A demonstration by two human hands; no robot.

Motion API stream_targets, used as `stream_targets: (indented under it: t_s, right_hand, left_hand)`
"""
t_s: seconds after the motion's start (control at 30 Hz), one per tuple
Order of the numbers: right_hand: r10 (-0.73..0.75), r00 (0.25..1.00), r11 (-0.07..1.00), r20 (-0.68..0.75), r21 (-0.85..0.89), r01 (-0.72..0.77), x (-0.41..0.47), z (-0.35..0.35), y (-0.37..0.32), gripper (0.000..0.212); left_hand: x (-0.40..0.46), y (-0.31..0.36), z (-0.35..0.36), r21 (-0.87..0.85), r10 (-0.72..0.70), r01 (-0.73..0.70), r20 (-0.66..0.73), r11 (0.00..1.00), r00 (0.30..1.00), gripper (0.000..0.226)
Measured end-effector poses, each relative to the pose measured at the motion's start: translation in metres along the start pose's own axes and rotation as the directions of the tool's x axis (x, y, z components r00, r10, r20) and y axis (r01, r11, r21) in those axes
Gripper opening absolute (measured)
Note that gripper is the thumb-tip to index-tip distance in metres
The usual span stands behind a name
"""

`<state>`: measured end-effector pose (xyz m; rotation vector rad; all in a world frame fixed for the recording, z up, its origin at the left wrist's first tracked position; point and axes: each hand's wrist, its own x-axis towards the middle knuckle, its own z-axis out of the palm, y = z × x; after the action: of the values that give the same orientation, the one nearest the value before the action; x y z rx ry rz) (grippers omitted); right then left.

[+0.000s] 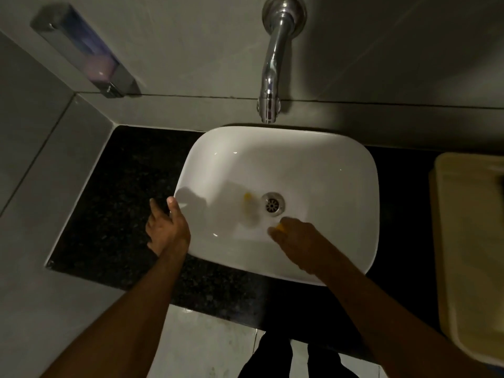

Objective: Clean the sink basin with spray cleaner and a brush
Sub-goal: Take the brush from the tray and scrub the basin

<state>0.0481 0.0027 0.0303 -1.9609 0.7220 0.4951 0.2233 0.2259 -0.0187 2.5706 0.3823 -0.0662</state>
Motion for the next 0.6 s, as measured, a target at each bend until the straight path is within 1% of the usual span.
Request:
stream_targets:
  t_s: [0.03,0.07,0.13,0.17,0.23,0.27,0.4,0.53,0.6]
  right_hand:
    - [0.009,0.997,0.999,0.070,0.035,-0.012,-0.002,-0.004,0.001,0.035]
    - [-0.007,0.997,1.000,0.070,0.002,0.007,-0.002,-0.008,0.002,0.037]
    - [-0.042,0.999,0.995,-0.025,-0.096,0.040,0.002,-0.016,0.005,0.036]
    - [-0.031,0.999,0.996,-0.026,-0.084,0.029,0.002,-0.019,0.007,0.036]
    - [0.012,0.999,0.999,0.039,-0.034,-0.011,0.002,-0.024,0.015,0.037]
    - [0.018,1.000,0.999,0.023,-0.034,-0.017,0.001,-0.027,0.020,0.038]
    - [0.013,0.979,1.000,-0.202,0.015,-0.011,0.005,-0.037,0.032,0.041]
    - [0.016,0.943,0.999,-0.332,0.040,-0.003,0.008,-0.033,0.035,0.039]
    - [0.016,0.924,1.000,-0.383,-0.001,-0.017,0.009,-0.037,0.039,0.038]
  left_hand:
    - [0.000,0.001,0.000,0.001,0.003,-0.003,0.007,1.000,1.000,0.073]
    - [0.000,0.001,0.000,0.003,0.001,-0.001,0.010,1.000,1.000,0.073]
    - [0.000,0.002,0.000,0.015,-0.006,0.006,0.004,1.000,1.000,0.073]
    - [0.000,0.001,0.000,0.017,-0.007,0.006,0.003,1.000,1.000,0.073]
    - [0.000,0.001,0.001,0.008,-0.004,0.004,0.014,1.000,1.000,0.074]
    - [0.001,0.001,0.001,0.006,-0.003,0.003,0.016,1.000,1.000,0.074]
    - [0.003,-0.001,0.003,0.010,-0.015,0.015,0.011,1.000,1.000,0.075]
    - [0.005,-0.002,0.004,-0.009,0.002,-0.002,0.010,1.000,1.000,0.077]
    - [0.006,-0.003,0.004,-0.006,-0.001,0.001,0.014,1.000,1.000,0.079]
